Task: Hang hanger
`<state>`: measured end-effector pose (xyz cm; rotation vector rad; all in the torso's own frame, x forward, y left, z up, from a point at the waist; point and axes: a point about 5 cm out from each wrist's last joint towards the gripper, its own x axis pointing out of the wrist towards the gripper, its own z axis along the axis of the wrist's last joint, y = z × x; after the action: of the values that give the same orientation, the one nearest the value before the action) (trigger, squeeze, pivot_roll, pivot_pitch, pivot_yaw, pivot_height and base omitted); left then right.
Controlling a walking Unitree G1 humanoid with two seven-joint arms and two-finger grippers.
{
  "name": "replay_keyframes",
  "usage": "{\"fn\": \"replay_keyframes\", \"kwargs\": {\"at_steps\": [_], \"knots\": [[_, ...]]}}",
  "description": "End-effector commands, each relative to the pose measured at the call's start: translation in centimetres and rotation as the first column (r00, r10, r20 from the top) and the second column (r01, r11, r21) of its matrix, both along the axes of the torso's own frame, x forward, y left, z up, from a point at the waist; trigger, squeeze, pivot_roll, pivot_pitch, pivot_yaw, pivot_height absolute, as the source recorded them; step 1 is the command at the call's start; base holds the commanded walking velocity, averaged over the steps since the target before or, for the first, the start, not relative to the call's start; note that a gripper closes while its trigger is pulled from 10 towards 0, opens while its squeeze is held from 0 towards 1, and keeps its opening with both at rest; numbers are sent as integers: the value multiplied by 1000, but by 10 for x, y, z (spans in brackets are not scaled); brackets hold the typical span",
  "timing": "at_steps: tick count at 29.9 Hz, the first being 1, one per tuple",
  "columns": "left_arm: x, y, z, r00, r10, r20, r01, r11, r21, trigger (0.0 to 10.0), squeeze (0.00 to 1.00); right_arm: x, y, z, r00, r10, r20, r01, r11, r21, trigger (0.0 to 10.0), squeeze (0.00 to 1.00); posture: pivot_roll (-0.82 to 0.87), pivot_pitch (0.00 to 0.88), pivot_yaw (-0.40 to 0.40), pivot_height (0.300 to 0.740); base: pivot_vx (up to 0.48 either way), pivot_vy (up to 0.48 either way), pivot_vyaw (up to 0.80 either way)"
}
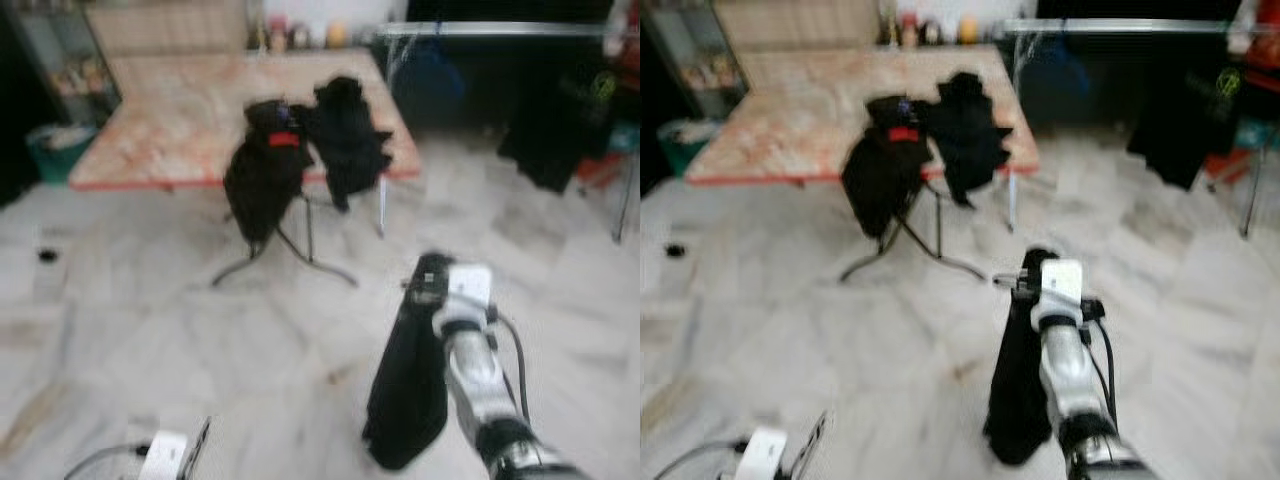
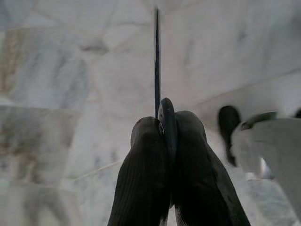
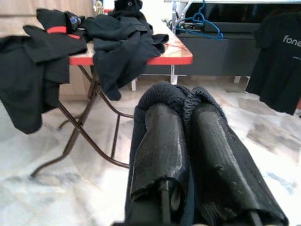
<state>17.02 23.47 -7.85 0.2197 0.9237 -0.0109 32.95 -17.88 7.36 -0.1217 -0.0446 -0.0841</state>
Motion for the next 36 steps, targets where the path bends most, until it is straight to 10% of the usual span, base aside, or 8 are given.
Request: {"fn": "replay_keyframes", "kwargs": {"at_steps": [1,29,36], "knots": [[-2,-3,-2,1000,-3,-10,3,1000,-5,10000,0,1,-8,6,999,-21,30,21,1000,-4,10000,0,38,0,20,740,0,431,0],[7,-13,0,999,12,30,-11,999,-35,10000,0,4,-8,13,998,2,60,-2,1000,-10,10000,0,48,0,9,740,0,281,173],[-23,5,-10,992,75,-101,-75,997,-2,10000,0,10,-9,39,985,16,172,-9,999,-44,10000,0,50,0,9,740,0,0,0]]}}
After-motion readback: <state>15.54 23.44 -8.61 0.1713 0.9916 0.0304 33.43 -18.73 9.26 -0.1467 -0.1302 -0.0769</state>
